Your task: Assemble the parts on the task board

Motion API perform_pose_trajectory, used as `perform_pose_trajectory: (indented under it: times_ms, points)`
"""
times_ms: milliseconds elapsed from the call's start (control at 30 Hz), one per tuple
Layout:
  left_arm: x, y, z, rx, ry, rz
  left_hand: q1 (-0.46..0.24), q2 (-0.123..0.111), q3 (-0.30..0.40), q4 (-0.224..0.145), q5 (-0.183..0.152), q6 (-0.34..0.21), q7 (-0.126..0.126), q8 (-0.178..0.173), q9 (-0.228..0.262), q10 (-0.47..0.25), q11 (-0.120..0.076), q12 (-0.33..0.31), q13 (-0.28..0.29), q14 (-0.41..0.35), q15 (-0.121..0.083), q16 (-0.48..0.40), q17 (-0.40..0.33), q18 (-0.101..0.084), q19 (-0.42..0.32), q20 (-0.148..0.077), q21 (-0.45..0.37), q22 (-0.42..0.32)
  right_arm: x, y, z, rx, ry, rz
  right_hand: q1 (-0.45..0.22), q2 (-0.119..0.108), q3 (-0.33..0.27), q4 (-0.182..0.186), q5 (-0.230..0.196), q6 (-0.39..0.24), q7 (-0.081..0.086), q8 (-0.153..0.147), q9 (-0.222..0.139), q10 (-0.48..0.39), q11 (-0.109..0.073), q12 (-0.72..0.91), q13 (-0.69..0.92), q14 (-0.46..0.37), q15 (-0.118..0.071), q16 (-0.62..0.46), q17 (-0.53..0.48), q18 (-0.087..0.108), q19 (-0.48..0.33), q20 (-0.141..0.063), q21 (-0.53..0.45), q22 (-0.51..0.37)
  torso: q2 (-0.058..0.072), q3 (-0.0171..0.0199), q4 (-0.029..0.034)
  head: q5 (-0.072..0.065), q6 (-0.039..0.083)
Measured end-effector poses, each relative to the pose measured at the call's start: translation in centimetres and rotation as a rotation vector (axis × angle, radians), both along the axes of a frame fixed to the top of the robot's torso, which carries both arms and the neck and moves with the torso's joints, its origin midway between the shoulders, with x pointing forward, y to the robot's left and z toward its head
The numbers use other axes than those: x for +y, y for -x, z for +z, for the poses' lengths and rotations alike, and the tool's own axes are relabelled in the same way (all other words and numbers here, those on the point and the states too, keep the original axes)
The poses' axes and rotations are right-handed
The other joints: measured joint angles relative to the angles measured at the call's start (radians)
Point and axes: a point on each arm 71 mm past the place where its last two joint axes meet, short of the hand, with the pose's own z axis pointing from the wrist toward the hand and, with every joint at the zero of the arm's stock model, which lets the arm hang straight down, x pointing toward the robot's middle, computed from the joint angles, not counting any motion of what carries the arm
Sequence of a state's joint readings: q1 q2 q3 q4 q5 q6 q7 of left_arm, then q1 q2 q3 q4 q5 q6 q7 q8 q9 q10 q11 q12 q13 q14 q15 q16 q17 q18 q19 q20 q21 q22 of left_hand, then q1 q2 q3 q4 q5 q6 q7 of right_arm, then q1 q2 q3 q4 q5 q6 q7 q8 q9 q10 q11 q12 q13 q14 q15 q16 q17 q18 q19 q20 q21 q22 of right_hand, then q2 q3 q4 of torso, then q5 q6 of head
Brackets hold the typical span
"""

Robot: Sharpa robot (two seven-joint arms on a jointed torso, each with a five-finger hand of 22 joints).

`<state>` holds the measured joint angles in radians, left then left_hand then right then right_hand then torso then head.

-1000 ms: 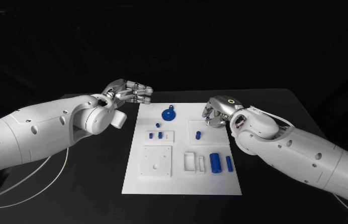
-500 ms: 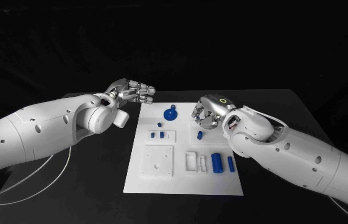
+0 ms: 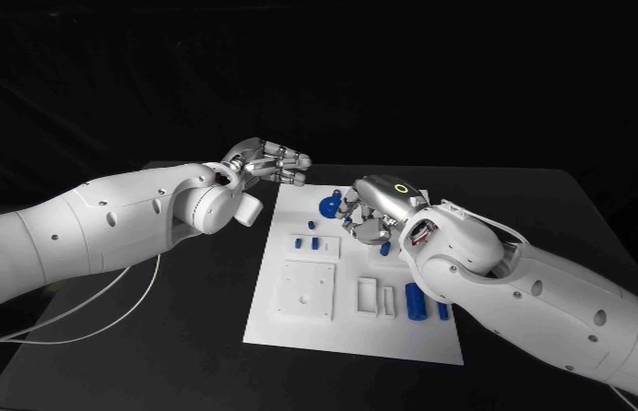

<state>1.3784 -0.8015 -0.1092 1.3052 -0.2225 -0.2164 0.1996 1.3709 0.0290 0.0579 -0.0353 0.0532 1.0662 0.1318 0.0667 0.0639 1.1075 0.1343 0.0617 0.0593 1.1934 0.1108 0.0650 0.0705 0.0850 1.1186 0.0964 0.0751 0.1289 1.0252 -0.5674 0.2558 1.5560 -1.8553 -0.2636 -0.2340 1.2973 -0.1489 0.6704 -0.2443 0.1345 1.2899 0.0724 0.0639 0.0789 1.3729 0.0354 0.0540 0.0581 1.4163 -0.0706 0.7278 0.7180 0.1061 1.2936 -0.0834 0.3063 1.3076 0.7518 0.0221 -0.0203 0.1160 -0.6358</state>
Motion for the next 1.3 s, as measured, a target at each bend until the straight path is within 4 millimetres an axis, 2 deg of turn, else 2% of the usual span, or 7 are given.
perform_pose_trajectory:
  times_ms: [367,500,733,767,800,967,1300]
  points:
    - [-0.6,-0.2,0.0,-0.004,-0.001,-0.006,0.0,0.0,0.0,0.0,0.0,0.0,0.0,0.0,0.0,0.0,0.0,0.0,0.0,0.0,0.0,0.0,0.0,0.0,0.0,0.0,0.0,-0.003,1.8,1.5,-2.2,0.044,-0.001,0.079,0.0,0.0,-0.006,0.0,0.005,0.0,0.0,0.0,0.001,0.002,-0.002,0.0,0.0,0.003,0.003,-0.007,0.001,0.0,0.005,-0.002,-0.006,0.0,0.001,-0.0023,0.0019,0.065,-0.009]
    - [-0.9,-0.3,0.0,-0.005,-0.002,-0.01,0.0,0.0,0.0,0.0,0.0,0.0,0.0,0.0,0.0,0.0,0.0,0.0,0.0,0.0,0.0,0.0,0.0,0.0,0.0,0.0,0.0,-0.003,2.1,1.8,-3.0,0.055,0.003,0.097,-0.002,0.002,-0.007,-0.001,0.005,0.0,0.0,0.0,0.001,0.005,-0.005,0.0,0.0,0.004,0.003,-0.012,0.001,0.0,0.007,-0.001,-0.006,0.0,0.002,-0.0023,0.0038,0.091,-0.017]
    - [-1.3,-0.4,0.0,-0.007,-0.004,-0.017,0.0,0.0,0.0,0.0,0.0,-0.005,0.005,0.0,0.0,0.0,0.0,0.0,0.0,0.0,0.0,0.0,0.0,0.0,0.0,0.0,0.0,-0.006,2.4,2.2,-4.2,0.067,0.007,0.119,0.001,0.01,-0.01,-0.004,0.005,0.0,0.0,0.0,0.001,-0.008,0.0,0.0,0.0,0.003,0.003,-0.012,0.001,0.0,0.007,-0.001,-0.01,0.0,0.002,-0.0024,0.0027,0.125,-0.031]
    - [-1.4,-0.4,0.0,-0.007,-0.005,-0.019,0.0,0.0,0.0,0.0,0.0,-0.005,0.005,0.0,0.0,0.0,0.0,0.0,0.0,0.0,0.0,0.0,0.0,0.0,0.0,0.0,0.0,-0.006,2.4,2.3,-4.3,0.068,0.007,0.122,0.007,0.016,-0.01,-0.004,0.005,0.0,0.0,0.0,0.001,-0.021,-0.006,0.0,0.0,0.003,0.003,-0.012,0.001,0.001,0.007,-0.001,-0.01,0.0,0.002,-0.0022,0.0023,0.129,-0.034]
    - [-1.5,-0.4,0.0,-0.008,-0.005,-0.02,0.0,0.0,0.0,0.0,0.0,-0.005,0.005,0.0,0.0,0.0,0.0,0.0,0.0,0.0,0.0,0.0,0.0,0.0,0.0,0.0,0.0,-0.006,2.5,2.3,-4.5,0.069,0.007,0.124,0.012,0.022,-0.01,-0.004,0.005,0.0,0.0,0.0,0.001,-0.033,0.007,0.001,0.0,0.004,0.003,-0.012,0.001,0.002,0.007,0.0,-0.01,0.0,0.002,-0.002,0.0019,0.133,-0.035]
    - [-1.7,-0.4,0.0,-0.01,-0.009,-0.025,0.0,0.0,0.0,0.0,0.0,-0.005,0.005,0.0,0.0,0.0,0.0,0.0,0.0,-0.003,0.003,0.0,0.0,0.0,0.0,0.0,0.0,-0.008,2.5,2.5,-5.0,0.072,0.011,0.131,0.013,0.023,-0.01,-0.004,0.005,0.0,0.0,0.0,0.001,-0.03,0.005,0.002,0.0,0.004,0.003,-0.012,0.001,0.002,0.008,0.0,-0.01,0.0,0.002,-0.0008,-0.0005,0.147,-0.044]
    - [-2.2,-0.4,0.0,-0.015,-0.017,-0.034,0.0,0.0,0.0,0.0,0.0,-0.005,0.005,0.0,0.0,0.0,0.0,0.0,0.0,-0.003,0.003,0.0,0.0,0.0,0.0,0.0,0.0,-0.009,2.6,3.1,-6.2,0.082,0.024,0.145,0.009,0.019,-0.01,-0.004,0.005,0.0,0.0,0.0,0.002,-0.029,0.004,0.004,0.0,0.004,0.004,-0.012,0.001,0.002,0.009,0.001,-0.01,0.0,0.002,-0.0004,-0.0011,0.161,-0.061]
